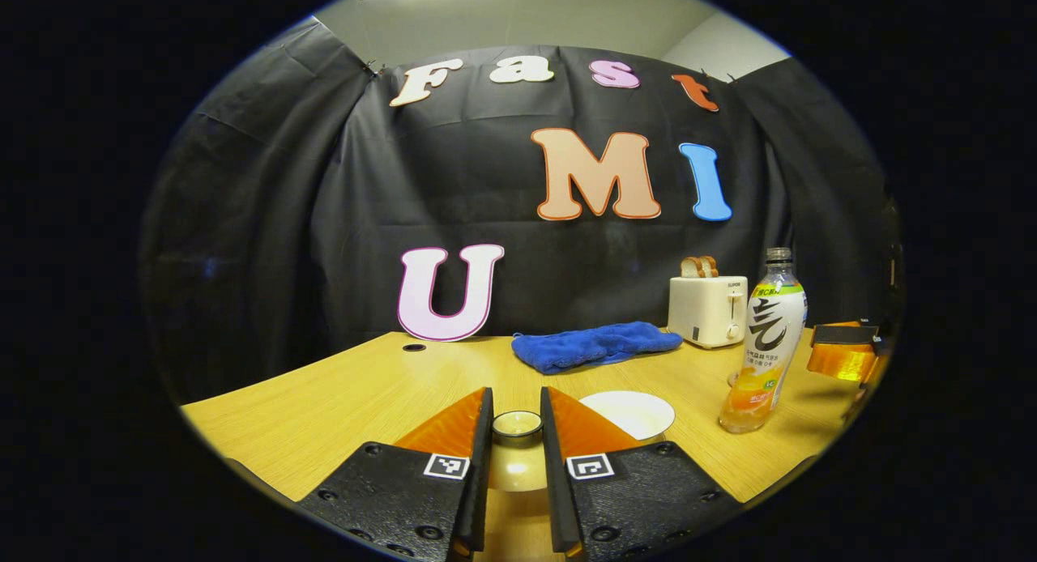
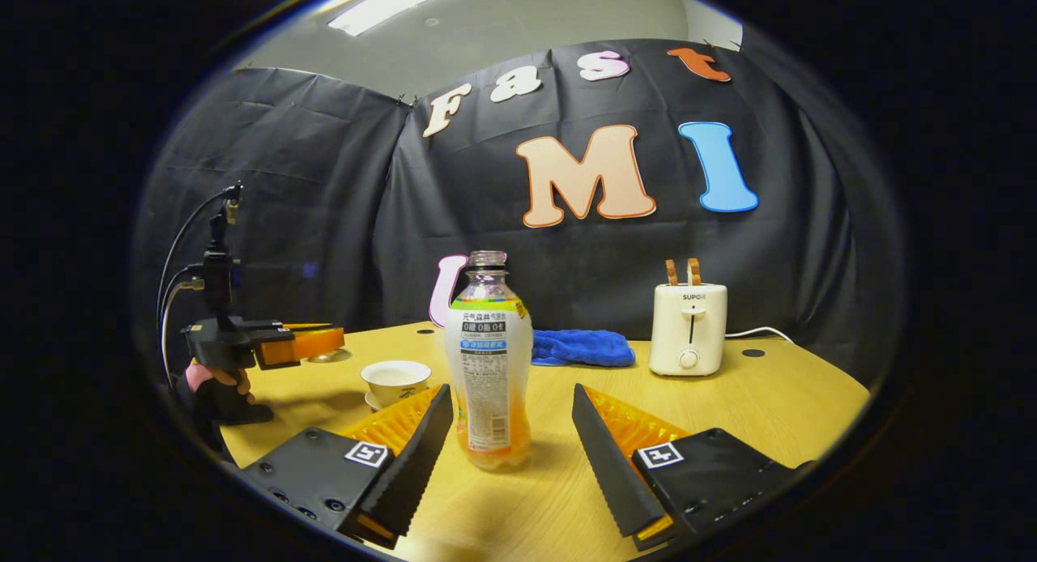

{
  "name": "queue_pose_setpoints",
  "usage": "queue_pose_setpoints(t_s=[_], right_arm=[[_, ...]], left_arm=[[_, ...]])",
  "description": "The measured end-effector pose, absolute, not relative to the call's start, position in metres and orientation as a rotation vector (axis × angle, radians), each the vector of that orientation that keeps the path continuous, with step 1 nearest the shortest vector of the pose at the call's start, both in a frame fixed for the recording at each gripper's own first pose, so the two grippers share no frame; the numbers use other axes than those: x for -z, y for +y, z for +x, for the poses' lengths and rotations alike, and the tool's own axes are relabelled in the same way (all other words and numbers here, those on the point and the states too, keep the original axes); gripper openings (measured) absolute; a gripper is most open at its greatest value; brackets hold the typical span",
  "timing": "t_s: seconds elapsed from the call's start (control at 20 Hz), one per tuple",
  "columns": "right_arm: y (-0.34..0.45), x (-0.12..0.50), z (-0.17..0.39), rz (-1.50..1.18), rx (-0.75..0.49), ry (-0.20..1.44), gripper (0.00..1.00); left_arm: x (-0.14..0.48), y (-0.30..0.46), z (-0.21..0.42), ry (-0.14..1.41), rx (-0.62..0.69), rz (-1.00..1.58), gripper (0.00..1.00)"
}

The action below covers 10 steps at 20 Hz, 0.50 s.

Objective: Open the teacup lid with one hand, grasp the water bottle and pour water into the teacup with the other hand; after pouring, place the water bottle on the coaster and then close the teacup lid.

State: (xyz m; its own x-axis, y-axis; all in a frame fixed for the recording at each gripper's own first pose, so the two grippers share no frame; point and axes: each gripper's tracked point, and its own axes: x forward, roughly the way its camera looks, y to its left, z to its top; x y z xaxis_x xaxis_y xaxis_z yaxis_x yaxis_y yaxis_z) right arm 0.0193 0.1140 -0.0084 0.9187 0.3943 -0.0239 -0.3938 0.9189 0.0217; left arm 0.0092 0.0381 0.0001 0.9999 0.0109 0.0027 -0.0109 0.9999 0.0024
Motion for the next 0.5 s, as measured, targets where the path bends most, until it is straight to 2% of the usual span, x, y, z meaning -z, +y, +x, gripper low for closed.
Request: queue_pose_setpoints(t_s=[0.15, 0.2, 0.3, 0.35, 0.5], right_arm=[[0.129, 0.012, 0.027, 0.014, -0.423, 0.044, 0.91], [0.133, 0.014, 0.029, 0.013, -0.429, 0.051, 0.95], [0.141, 0.017, 0.036, 0.009, -0.43, 0.069, 0.91], [0.144, 0.019, 0.039, 0.004, -0.426, 0.08, 0.95], [0.145, 0.027, 0.05, -0.009, -0.378, 0.124, 0.95]], left_arm=[[0.001, 0.039, 0.009, -0.001, -0.017, 0.002, 0.29], [0.001, 0.039, 0.009, -0.002, -0.018, 0.002, 0.29], [0.0, 0.039, 0.009, -0.001, -0.018, 0.002, 0.29], [0.0, 0.04, 0.009, -0.002, -0.018, 0.002, 0.29], [0.001, 0.041, 0.007, -0.002, -0.019, 0.003, 0.29]])
